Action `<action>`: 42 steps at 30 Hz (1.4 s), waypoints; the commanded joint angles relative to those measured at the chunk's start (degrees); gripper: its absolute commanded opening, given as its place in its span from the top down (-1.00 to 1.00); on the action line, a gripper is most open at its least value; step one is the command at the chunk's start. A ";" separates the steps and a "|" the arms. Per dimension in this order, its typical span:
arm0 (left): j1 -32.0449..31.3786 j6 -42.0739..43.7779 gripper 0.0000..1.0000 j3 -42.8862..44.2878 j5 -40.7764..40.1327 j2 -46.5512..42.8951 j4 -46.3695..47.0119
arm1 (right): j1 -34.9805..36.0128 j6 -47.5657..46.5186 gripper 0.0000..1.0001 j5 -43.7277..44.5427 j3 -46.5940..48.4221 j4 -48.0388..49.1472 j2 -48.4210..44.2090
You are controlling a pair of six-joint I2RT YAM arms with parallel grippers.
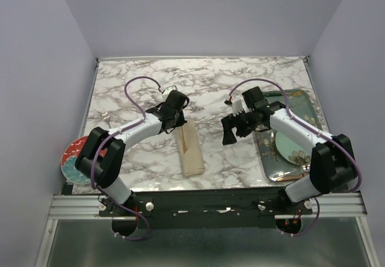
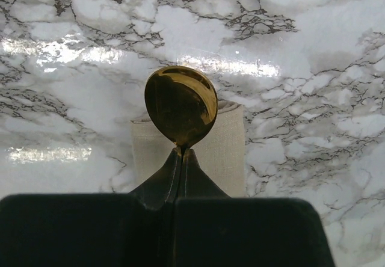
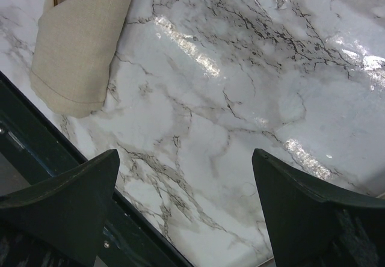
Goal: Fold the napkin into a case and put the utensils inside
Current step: Insert the spoon at the center of the board.
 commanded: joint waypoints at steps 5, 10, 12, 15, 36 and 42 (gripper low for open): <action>-0.50 -3.93 1.00 -3.96 1.21 -2.67 -2.62 | -0.45 2.00 -0.99 -1.76 -0.51 3.18 0.01; -0.67 -5.25 1.00 -4.93 2.18 -3.10 -2.62 | -0.45 1.65 -0.99 -1.49 -1.12 3.44 -0.35; -0.76 -5.43 1.00 -5.20 3.05 -3.37 -2.71 | -0.45 1.74 -0.99 -1.49 -1.30 3.53 -0.26; -1.02 -6.57 1.00 -5.63 3.50 -3.72 -3.23 | -0.45 1.74 -0.99 -1.58 -1.39 3.79 -0.26; -1.81 -10.35 0.82 -6.69 6.40 -2.49 -7.54 | -0.36 1.21 -1.00 -1.58 -1.57 4.76 0.88; -1.55 -4.30 0.33 -2.31 5.70 -3.28 -10.70 | -0.45 0.95 -1.00 -2.11 -0.69 4.67 1.76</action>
